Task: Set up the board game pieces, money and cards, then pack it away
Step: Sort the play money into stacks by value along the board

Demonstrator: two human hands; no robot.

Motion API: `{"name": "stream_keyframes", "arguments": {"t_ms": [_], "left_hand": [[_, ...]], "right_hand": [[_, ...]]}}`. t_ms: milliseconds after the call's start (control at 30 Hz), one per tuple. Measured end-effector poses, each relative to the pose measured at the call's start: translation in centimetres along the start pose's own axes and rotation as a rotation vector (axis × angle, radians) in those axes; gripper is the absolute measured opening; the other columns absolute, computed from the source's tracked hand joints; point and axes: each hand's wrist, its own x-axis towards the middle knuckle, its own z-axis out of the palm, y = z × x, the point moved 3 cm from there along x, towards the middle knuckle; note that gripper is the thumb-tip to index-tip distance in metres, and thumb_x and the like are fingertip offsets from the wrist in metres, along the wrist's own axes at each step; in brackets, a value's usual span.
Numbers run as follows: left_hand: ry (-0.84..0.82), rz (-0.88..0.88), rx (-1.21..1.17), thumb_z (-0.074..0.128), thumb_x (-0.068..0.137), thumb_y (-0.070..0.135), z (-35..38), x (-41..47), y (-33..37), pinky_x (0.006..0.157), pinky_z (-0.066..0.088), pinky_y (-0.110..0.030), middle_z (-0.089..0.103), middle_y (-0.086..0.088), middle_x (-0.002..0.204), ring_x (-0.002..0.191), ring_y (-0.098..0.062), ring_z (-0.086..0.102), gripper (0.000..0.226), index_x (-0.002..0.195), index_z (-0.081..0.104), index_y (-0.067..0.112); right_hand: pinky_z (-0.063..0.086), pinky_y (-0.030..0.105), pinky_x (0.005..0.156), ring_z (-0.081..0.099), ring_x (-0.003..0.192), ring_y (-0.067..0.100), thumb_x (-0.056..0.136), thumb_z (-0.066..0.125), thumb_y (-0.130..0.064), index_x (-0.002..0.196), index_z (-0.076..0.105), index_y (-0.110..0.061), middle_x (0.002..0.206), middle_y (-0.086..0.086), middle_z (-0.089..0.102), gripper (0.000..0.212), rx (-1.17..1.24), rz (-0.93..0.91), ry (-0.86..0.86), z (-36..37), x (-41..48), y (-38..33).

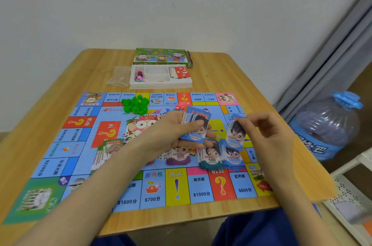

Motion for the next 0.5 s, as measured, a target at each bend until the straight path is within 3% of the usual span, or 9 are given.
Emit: {"name": "stream_keyframes", "arguments": {"t_ms": [67, 133, 300, 500], "left_hand": [[0.001, -0.001, -0.005, 0.05, 0.094, 0.011, 0.0, 0.0, 0.0, 0.054, 0.056, -0.019, 0.075, -0.01, 0.088, 0.075, -0.02, 0.073, 0.014, 0.099, 0.063, 0.006], [0.002, -0.001, -0.005, 0.05, 0.094, 0.011, 0.0, 0.0, 0.0, 0.055, 0.056, -0.019, 0.075, -0.01, 0.088, 0.075, -0.021, 0.073, 0.014, 0.1, 0.062, 0.006], [0.01, -0.001, 0.003, 0.05, 0.094, 0.012, 0.0, -0.1, 0.0, 0.055, 0.056, -0.019, 0.075, -0.01, 0.089, 0.076, -0.021, 0.073, 0.014, 0.1, 0.062, 0.007], [0.007, -0.004, 0.006, 0.05, 0.094, 0.012, 0.0, -0.1, 0.0, 0.056, 0.057, -0.019, 0.075, -0.01, 0.089, 0.076, -0.021, 0.073, 0.014, 0.1, 0.062, 0.008]], "right_hand": [[0.053, 0.02, 0.066, 0.065, 0.077, 0.013, 0.085, 0.064, -0.018, 0.085, 0.061, -0.021, 0.078, -0.004, 0.066, 0.005, -0.009, 0.081, -0.006, 0.1, 0.1, 0.3], [0.051, 0.015, 0.062, 0.063, 0.075, 0.006, 0.09, 0.058, -0.011, 0.086, 0.062, -0.025, 0.076, -0.007, 0.065, 0.015, -0.018, 0.115, -0.025, 0.2, 0.2, 0.4], [0.047, 0.013, 0.052, 0.062, 0.067, 0.002, 0.092, 0.057, -0.014, 0.083, 0.063, -0.025, 0.072, -0.008, 0.065, 0.016, -0.1, 0.215, -0.144, 0.7, 0.2, 1.0], [0.04, 0.011, 0.052, 0.053, 0.054, -0.001, 0.093, 0.054, -0.009, 0.085, 0.058, -0.023, 0.06, -0.002, 0.058, 0.017, -0.313, 0.197, -0.312, 1.5, 0.0, 1.6]]}}
